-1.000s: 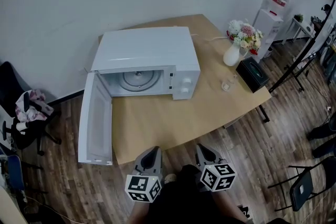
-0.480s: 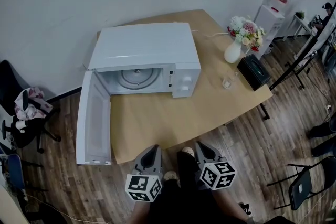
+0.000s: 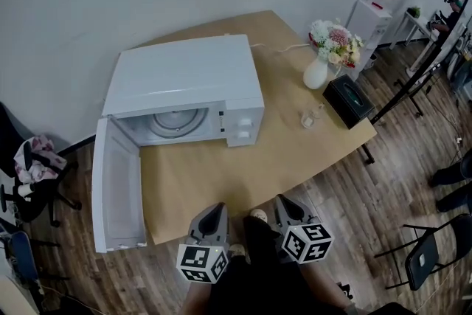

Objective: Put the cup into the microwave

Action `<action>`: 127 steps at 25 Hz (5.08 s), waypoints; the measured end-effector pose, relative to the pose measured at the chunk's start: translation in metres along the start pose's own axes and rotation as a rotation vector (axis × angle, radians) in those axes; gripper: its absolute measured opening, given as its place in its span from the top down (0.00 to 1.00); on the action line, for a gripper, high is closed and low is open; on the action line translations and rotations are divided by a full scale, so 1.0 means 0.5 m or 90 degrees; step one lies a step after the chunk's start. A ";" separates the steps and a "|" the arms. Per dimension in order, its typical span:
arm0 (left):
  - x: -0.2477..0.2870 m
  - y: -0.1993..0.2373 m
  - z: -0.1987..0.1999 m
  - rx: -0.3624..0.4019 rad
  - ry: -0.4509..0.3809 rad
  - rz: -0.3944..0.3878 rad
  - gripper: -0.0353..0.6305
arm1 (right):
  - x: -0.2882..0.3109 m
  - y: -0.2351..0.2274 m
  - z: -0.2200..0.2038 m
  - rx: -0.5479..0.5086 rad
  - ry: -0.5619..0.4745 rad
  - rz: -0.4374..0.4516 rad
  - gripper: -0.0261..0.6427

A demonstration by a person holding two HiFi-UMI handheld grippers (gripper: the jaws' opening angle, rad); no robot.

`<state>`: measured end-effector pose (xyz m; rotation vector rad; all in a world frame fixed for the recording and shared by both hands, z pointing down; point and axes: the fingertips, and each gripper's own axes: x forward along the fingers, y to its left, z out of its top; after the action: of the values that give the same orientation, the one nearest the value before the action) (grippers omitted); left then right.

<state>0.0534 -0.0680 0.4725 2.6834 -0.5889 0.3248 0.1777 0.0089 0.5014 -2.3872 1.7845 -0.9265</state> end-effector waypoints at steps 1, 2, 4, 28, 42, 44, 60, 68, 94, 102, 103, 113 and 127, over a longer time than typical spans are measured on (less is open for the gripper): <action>0.012 -0.005 0.002 0.001 0.002 -0.006 0.94 | 0.003 -0.012 0.009 -0.003 -0.003 -0.006 0.97; 0.023 -0.009 0.005 0.002 0.004 -0.011 0.94 | 0.006 -0.025 0.018 -0.005 -0.007 -0.013 0.97; 0.048 -0.017 0.010 0.005 0.008 -0.022 0.94 | 0.013 -0.050 0.038 -0.011 -0.016 -0.024 0.97; 0.312 -0.110 0.056 0.058 0.059 -0.130 0.94 | 0.158 -0.332 0.227 -0.021 -0.058 -0.125 0.78; 0.439 -0.119 0.039 0.062 0.104 -0.138 0.94 | 0.288 -0.509 0.228 0.016 -0.016 -0.180 0.50; 0.453 -0.121 0.037 0.063 0.108 -0.137 0.94 | 0.310 -0.524 0.219 0.012 -0.006 -0.179 0.48; 0.492 -0.117 0.025 0.061 0.121 -0.112 0.94 | 0.411 -0.589 0.250 -0.064 -0.058 -0.202 0.45; 0.504 -0.122 0.034 0.057 0.115 -0.113 0.94 | 0.421 -0.595 0.264 -0.093 -0.105 -0.218 0.45; 0.430 -0.074 0.051 0.049 0.081 -0.066 0.94 | 0.392 -0.577 0.265 -0.121 -0.109 -0.230 0.45; 0.376 -0.059 0.065 0.052 0.074 -0.075 0.94 | 0.337 -0.524 0.267 -0.135 -0.110 -0.231 0.45; 0.369 -0.057 0.066 0.053 0.073 -0.076 0.94 | 0.331 -0.517 0.267 -0.136 -0.111 -0.231 0.45; 0.304 -0.021 0.068 0.053 0.069 -0.085 0.94 | 0.271 -0.445 0.250 -0.150 -0.110 -0.222 0.45; 0.216 0.070 0.079 0.031 0.049 -0.042 0.94 | 0.218 -0.259 0.237 -0.202 -0.096 -0.123 0.45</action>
<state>0.1395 -0.1517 0.4798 2.7157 -0.4755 0.4262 0.3639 -0.0803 0.4981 -2.7744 1.7854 -0.4833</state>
